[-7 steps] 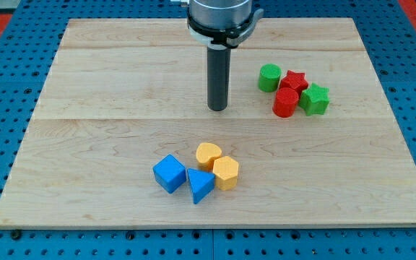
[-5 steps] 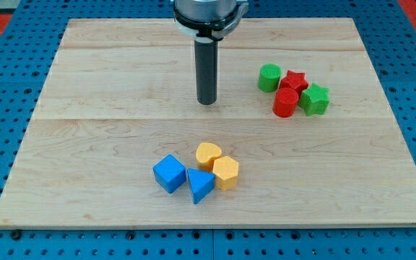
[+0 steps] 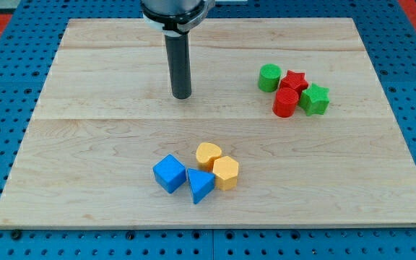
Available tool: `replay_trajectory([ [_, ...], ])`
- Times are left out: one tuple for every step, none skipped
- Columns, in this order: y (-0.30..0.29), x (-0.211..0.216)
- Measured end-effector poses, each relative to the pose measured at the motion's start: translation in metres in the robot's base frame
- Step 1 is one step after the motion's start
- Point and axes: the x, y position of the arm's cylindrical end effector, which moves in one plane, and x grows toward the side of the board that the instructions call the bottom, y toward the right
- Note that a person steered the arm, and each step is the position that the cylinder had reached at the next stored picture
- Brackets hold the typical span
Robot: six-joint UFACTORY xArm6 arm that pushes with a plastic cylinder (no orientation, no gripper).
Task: Move the arm right to the yellow hexagon
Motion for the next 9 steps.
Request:
replay_trajectory([
  [-0.001, -0.003],
  [-0.001, -0.006],
  [-0.001, -0.006],
  [0.053, 0.049],
  [0.158, 0.12],
  [0.219, 0.164],
  [0.174, 0.164],
  [0.125, 0.157],
  [0.146, 0.166],
])
